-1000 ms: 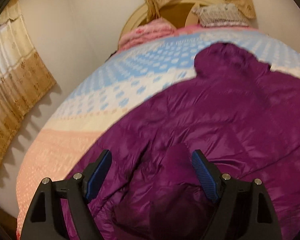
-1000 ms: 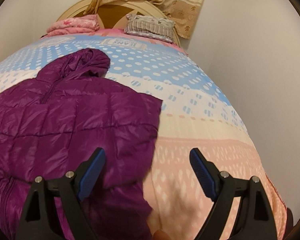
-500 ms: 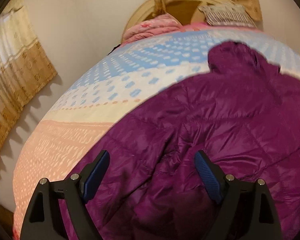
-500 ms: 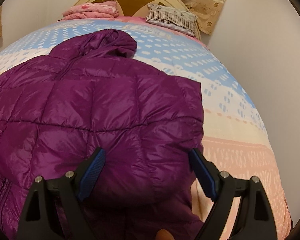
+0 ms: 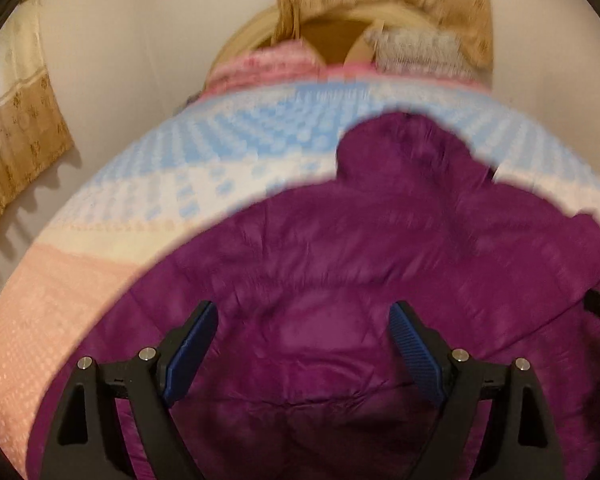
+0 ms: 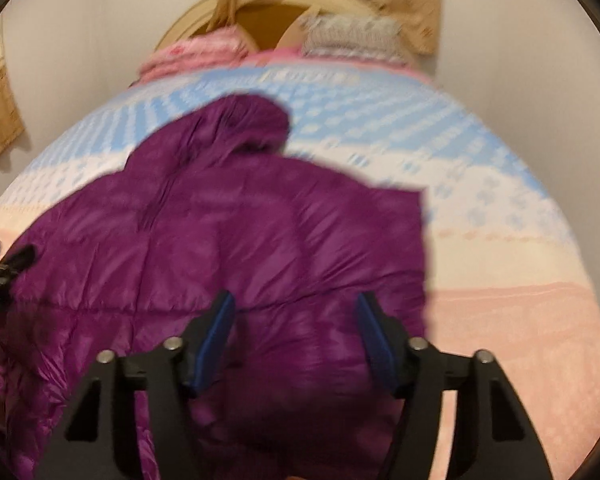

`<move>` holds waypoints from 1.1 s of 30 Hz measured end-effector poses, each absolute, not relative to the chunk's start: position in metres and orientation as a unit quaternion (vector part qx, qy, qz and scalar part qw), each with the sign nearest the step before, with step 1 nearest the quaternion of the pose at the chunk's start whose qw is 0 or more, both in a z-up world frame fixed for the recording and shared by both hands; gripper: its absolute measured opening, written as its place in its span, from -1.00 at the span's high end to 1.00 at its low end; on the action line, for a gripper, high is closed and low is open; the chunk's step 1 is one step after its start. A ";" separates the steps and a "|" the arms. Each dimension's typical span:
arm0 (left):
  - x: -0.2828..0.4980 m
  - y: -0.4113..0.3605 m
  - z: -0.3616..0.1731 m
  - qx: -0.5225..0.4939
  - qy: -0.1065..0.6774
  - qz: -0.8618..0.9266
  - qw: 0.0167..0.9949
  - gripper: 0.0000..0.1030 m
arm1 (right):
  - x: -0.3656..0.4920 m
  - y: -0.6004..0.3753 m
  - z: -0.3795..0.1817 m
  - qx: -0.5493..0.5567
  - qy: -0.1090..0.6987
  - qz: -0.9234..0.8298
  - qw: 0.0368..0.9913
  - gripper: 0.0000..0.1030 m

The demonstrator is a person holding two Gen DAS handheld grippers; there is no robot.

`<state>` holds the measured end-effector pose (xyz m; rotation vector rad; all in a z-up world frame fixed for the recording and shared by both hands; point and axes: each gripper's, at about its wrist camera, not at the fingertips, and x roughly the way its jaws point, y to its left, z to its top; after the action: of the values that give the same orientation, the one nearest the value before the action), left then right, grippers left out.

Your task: Fold large clothes

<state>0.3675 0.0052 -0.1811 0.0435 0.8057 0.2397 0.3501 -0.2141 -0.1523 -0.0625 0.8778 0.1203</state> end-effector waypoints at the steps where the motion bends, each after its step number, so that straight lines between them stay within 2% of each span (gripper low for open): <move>1: 0.371 0.008 -0.192 0.015 0.405 0.119 0.907 -0.70 | 0.351 -0.213 -0.160 -0.032 0.427 0.055 0.902 -0.22; 9: 0.374 0.012 -0.210 -0.002 0.415 0.109 0.903 -0.75 | 0.349 -0.216 -0.176 -0.037 0.428 0.054 0.901 -0.25; 33: 0.379 0.013 -0.217 0.000 0.422 0.115 0.899 -0.88 | 0.348 -0.213 -0.177 -0.042 0.424 0.049 0.903 -0.33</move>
<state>0.3791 0.0133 -0.2171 -0.0006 0.8733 0.2382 0.3485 -0.2129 -0.1773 -0.0859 0.8769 0.1008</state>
